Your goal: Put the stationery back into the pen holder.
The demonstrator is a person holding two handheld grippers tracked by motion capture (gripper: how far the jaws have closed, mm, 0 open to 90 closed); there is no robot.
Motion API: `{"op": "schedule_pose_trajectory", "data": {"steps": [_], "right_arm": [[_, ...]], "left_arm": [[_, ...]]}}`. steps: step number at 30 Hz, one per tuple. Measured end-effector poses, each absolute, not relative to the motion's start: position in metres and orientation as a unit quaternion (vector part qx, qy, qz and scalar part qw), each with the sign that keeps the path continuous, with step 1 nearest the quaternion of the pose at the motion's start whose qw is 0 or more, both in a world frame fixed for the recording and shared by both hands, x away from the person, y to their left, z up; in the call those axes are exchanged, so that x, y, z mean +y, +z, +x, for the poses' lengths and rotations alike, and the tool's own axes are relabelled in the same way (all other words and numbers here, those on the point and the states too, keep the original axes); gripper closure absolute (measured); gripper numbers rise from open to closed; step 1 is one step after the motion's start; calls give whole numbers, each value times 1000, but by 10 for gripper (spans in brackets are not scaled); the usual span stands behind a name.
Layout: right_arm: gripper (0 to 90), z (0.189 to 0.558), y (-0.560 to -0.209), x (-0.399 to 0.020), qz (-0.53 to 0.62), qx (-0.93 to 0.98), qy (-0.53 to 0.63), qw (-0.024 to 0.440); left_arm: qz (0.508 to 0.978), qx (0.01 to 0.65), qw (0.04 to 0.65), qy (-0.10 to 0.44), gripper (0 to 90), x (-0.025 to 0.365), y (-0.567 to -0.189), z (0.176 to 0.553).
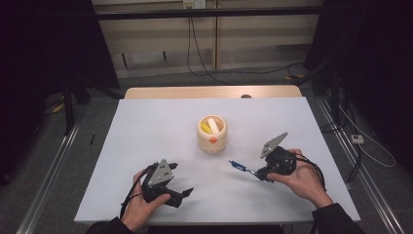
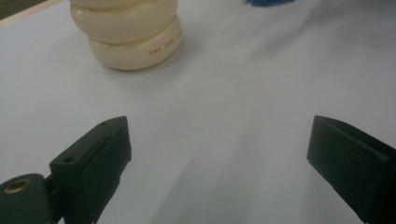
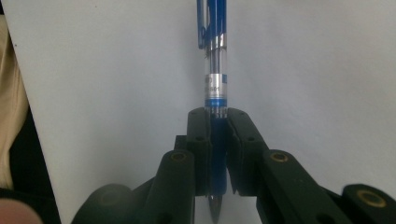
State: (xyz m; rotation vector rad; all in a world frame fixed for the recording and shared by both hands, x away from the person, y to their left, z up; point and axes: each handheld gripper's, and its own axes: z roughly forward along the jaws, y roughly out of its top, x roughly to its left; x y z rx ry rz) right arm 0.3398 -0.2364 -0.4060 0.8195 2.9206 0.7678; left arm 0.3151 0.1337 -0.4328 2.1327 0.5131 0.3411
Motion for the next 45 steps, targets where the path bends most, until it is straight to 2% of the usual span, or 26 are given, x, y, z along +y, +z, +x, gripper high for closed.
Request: {"op": "schedule_pose_trajectory", "data": {"steps": [8, 13, 16, 21, 24, 33, 35, 38, 40, 42, 45], "right_arm": [[804, 350, -394, -216, 248, 936, 249, 22], [803, 357, -393, -200, 238, 939, 246, 17], [804, 362, -394, -192, 231, 942, 245, 10], [804, 369, -397, -180, 229, 945, 234, 1], [804, 370, -398, -174, 225, 946, 232, -5], [804, 373, -396, -158, 213, 950, 226, -13], [803, 374, -396, -154, 210, 951, 227, -18], [804, 377, -396, -146, 206, 952, 224, -21], [804, 378, -396, -142, 200, 954, 222, -23], [804, 378, -395, -138, 197, 954, 222, -26], [804, 378, -394, -133, 193, 955, 223, -27]], "left_arm": [[867, 176, 437, 165, 81, 117, -417, 325], [877, 143, 418, 188, 90, 102, -415, 328], [875, 112, 434, 186, 90, 93, -415, 331], [879, 69, 415, 224, 90, 71, -414, 331], [888, 37, 393, 236, 146, 62, -415, 328], [890, -17, 343, 301, 175, 49, -427, 328], [890, -35, 315, 326, 191, 49, -427, 328], [892, -41, 301, 334, 228, 47, -430, 325], [885, -48, 291, 361, 250, 43, -435, 318], [886, -86, 256, 378, 285, 41, -435, 314], [884, -92, 244, 389, 340, 37, -441, 310]]}}
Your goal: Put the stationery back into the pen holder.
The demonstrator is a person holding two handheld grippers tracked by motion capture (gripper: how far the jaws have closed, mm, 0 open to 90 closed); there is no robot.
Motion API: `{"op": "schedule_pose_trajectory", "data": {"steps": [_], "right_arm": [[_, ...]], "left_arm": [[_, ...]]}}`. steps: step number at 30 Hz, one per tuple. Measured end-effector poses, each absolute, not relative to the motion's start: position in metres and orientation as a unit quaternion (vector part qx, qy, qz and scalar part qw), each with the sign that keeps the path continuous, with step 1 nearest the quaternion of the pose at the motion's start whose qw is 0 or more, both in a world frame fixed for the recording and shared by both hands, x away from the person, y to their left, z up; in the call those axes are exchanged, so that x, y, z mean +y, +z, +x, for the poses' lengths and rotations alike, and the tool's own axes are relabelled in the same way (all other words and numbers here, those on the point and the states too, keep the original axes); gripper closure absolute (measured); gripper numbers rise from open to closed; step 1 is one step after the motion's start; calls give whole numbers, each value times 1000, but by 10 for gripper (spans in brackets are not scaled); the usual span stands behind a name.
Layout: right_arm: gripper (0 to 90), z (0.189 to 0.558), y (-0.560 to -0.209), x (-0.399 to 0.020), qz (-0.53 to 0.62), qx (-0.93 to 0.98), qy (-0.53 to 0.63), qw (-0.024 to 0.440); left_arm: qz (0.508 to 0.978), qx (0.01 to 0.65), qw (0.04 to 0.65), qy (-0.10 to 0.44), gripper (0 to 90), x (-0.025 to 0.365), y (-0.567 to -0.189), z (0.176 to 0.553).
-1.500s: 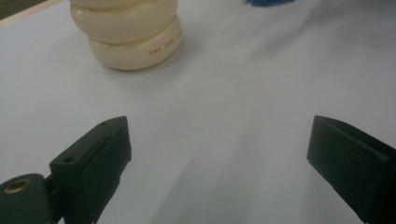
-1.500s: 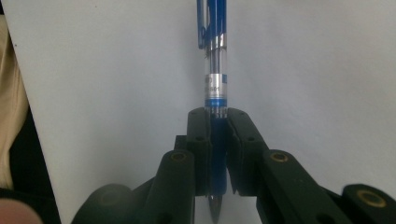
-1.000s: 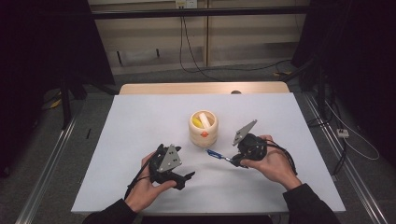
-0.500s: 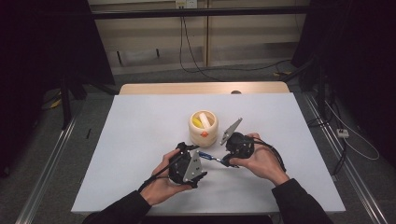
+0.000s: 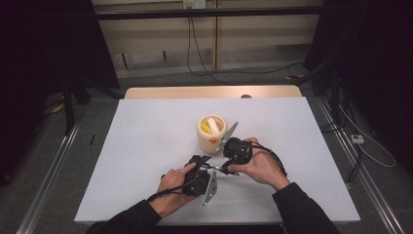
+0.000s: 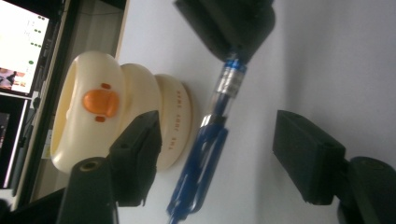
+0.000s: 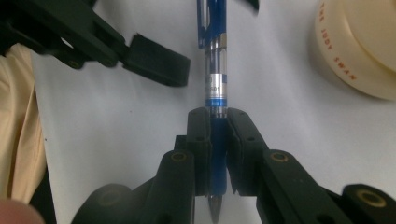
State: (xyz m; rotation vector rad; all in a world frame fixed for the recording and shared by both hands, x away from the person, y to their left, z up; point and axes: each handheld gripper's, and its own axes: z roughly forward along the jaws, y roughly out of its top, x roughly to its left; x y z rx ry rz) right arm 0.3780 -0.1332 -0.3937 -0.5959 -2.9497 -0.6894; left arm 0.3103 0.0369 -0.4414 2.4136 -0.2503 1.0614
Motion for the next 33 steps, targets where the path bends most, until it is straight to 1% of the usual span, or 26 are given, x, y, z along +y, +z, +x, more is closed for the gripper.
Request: {"op": "schedule_pose_trajectory", "data": {"steps": [1, 3, 7, 8, 11, 13, 16, 18, 20, 22, 28, 29, 33], "right_arm": [[803, 378, -393, -132, -192, -955, -223, 29], [803, 378, -394, -129, -187, -956, -225, 32], [803, 378, -400, -126, -186, -954, -230, 38], [803, 378, -400, -126, -186, -954, -230, 38], [803, 377, -401, -125, -178, -955, -233, 41], [803, 375, -401, -123, -175, -955, -233, 47], [803, 374, -403, -124, -173, -956, -233, 46], [803, 374, -404, -125, -172, -956, -234, 49], [801, 373, -404, -125, -176, -954, -239, 50], [800, 373, -402, -128, -176, -952, -247, 49], [775, 373, -403, -137, -188, -941, -278, 43], [767, 373, -404, -138, -188, -940, -281, 43], [668, 369, -404, -141, -194, -936, -291, 22]], "left_arm": [[884, -108, 223, 397, 359, 36, -441, 310], [881, -110, 219, 404, 391, 36, -442, 308], [878, -129, 208, 411, 524, 34, -447, 303], [878, -135, 209, 408, 542, 32, -448, 302], [872, -155, 194, 422, 547, 29, -451, 297], [872, -161, 189, 422, 586, 28, -452, 295], [871, -169, 186, 422, 688, 28, -452, 294], [873, -163, 197, 416, 773, 29, -450, 295], [870, -164, 200, 420, 779, 30, -450, 295], [874, -157, 203, 412, 797, 29, -449, 296], [879, -129, 226, 399, 799, 31, -446, 300], [879, -124, 241, 392, 799, 31, -446, 301], [877, -103, 262, 389, 799, 35, -440, 302]]}}
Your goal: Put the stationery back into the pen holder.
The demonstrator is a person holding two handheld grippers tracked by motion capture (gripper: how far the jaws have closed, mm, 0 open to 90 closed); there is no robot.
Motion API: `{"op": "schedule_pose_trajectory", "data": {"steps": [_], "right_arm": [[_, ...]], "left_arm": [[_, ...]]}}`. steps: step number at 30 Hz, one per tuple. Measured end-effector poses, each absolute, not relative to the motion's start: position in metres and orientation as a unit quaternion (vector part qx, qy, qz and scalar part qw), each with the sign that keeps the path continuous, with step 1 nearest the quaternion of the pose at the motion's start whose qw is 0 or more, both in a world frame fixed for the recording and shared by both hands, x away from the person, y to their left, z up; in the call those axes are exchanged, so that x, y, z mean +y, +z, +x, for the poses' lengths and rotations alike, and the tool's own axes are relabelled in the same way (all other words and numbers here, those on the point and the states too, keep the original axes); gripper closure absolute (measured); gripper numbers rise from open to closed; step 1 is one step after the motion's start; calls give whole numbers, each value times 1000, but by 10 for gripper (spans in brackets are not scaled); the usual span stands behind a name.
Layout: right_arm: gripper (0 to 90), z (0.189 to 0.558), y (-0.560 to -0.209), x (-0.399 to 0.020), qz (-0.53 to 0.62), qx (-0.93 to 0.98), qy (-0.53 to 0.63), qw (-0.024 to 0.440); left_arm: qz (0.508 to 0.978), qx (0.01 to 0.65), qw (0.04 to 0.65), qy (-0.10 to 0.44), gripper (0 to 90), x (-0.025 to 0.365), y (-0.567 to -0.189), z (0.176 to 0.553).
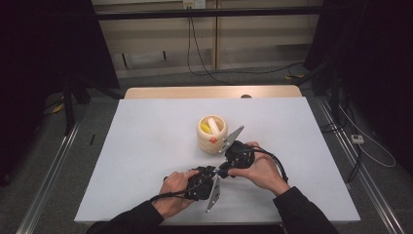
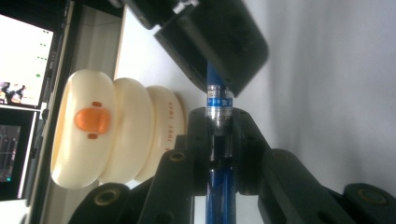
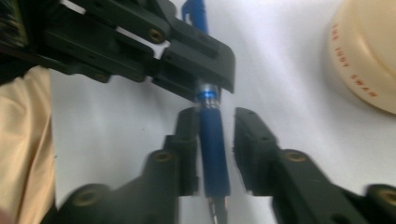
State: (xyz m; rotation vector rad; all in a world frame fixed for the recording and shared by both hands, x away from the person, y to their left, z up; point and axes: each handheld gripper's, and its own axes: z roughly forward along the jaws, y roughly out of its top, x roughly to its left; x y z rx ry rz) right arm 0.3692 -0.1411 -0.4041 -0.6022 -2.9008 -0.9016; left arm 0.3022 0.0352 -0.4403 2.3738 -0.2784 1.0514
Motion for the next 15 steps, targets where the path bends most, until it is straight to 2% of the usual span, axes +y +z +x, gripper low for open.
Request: {"op": "schedule_pose_trajectory", "data": {"steps": [5, 7, 10, 11, 15], "right_arm": [[440, 366, -404, -148, -205, -928, -312, -3], [378, 364, -404, -150, -207, -924, -321, -13], [265, 362, -404, -155, -218, -917, -331, -37], [240, 362, -404, -157, -221, -914, -338, -43], [138, 359, -404, -165, -244, -900, -356, -55]], "left_arm": [[883, -80, 279, 370, 799, 40, -437, 306], [883, -58, 304, 353, 798, 41, -438, 308], [890, -38, 305, 336, 798, 46, -434, 312], [887, -18, 328, 324, 798, 46, -435, 313], [889, 13, 352, 293, 798, 52, -432, 319]]}}
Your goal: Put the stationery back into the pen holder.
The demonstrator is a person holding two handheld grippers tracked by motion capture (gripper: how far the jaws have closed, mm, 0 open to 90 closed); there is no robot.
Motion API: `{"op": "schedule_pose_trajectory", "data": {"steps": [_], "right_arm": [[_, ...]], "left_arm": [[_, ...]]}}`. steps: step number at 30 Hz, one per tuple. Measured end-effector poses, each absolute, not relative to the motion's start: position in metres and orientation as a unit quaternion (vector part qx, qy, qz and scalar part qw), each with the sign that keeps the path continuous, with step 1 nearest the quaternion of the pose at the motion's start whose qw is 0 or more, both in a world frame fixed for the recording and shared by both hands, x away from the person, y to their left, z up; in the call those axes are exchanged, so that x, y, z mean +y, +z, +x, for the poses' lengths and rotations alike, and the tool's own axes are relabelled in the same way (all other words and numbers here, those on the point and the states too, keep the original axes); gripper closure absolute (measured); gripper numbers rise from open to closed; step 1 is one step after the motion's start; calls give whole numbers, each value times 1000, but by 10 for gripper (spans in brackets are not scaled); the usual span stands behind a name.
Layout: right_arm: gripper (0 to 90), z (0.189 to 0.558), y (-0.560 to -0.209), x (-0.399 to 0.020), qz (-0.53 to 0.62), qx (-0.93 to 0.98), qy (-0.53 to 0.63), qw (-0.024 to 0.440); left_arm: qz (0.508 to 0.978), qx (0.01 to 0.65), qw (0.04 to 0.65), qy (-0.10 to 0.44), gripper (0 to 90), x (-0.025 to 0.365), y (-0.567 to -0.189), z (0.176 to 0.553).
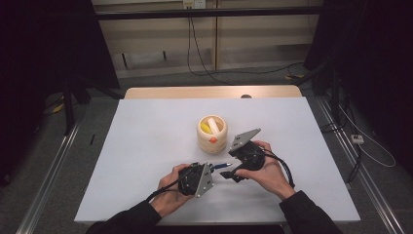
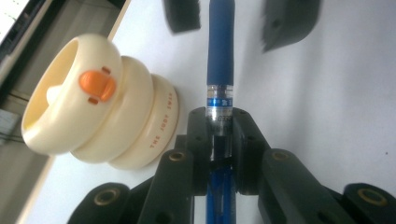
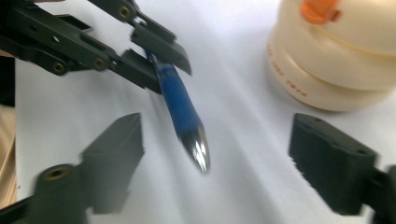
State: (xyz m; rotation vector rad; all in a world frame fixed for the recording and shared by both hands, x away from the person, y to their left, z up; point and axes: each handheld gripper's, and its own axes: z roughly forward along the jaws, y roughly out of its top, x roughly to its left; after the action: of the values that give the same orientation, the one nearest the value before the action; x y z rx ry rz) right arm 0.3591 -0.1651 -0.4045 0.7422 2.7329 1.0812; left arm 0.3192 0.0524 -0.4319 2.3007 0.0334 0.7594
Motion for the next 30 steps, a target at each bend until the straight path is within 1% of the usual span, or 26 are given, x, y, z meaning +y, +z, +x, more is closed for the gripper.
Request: {"op": "schedule_pose_trajectory", "data": {"steps": [4, 8, 12, 17, 19, 22, 30], "right_arm": [[112, 356, -408, -175, 275, 887, 363, 73], [106, 349, -412, -186, 307, 870, 371, 103], [90, 342, -418, -198, 333, 852, 391, 101], [86, 332, -425, -211, 363, 827, 409, 129], [82, 328, -426, -216, 370, 821, 416, 129], [76, 321, -428, -221, 379, 810, 421, 152], [67, 305, -429, -234, 398, 782, 443, 183]], "left_arm": [[889, 46, 375, 258, 798, 59, -429, 324], [885, 73, 401, 223, 798, 65, -427, 330], [887, 105, 414, 177, 798, 71, -429, 336], [876, 142, 440, 135, 797, 81, -426, 340], [871, 154, 449, 123, 797, 84, -425, 341], [868, 161, 456, 113, 797, 86, -422, 344], [850, 190, 482, 92, 796, 94, -408, 356]]}}
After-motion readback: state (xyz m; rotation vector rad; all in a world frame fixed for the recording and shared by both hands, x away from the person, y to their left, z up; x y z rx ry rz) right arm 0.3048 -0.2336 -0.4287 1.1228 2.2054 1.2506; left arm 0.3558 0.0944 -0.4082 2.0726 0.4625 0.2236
